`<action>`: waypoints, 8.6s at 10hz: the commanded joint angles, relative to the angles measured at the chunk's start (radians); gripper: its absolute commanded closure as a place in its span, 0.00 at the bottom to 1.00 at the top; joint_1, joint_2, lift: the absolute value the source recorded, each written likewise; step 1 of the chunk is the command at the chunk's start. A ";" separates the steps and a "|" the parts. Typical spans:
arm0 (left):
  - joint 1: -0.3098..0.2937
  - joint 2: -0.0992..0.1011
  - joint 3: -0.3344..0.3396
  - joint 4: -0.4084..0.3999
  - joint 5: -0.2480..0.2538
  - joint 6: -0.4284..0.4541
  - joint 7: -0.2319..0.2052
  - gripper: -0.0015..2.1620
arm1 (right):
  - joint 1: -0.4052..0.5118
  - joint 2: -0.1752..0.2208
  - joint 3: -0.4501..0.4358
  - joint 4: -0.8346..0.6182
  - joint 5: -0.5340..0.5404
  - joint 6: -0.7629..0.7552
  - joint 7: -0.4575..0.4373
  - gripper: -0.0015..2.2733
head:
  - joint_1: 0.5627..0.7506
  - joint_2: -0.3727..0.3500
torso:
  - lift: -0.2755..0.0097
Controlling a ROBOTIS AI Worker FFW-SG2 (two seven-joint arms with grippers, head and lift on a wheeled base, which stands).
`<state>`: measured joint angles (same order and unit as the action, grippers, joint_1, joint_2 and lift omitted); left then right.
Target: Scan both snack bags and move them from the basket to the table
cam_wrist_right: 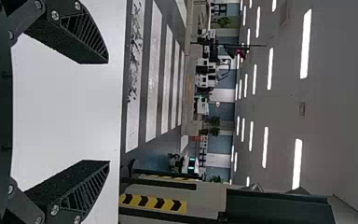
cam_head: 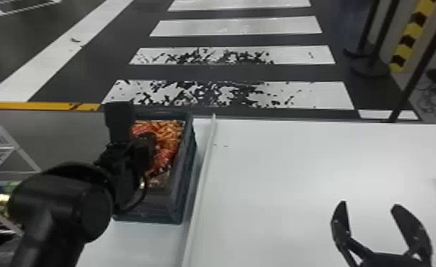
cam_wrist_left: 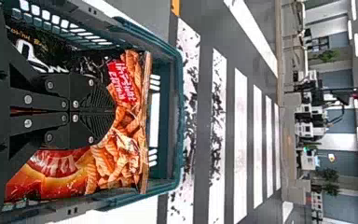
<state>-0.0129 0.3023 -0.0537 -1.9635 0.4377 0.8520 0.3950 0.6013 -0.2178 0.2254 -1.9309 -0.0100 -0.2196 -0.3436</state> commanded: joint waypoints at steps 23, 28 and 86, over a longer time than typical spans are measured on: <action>-0.084 0.015 -0.397 -0.241 -0.050 0.052 -0.025 0.97 | -0.018 0.006 0.015 0.023 0.042 0.001 -0.112 0.07 | 0.70 0.31 | 0.62; -0.102 -0.057 -0.520 -0.149 -0.079 0.089 -0.097 0.97 | -0.032 0.008 0.014 0.024 0.031 -0.030 -0.114 0.07 | 0.70 0.18 | 0.62; 0.516 0.064 0.095 -0.282 -0.106 -0.558 -0.183 0.01 | -0.054 -0.098 0.494 -0.384 0.501 1.284 0.158 0.07 | 0.70 0.93 | 0.62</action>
<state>0.5052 0.3666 0.0424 -2.2461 0.3273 0.2939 0.2121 0.5533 -0.3142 0.7108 -2.3152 0.4901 1.0548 -0.1848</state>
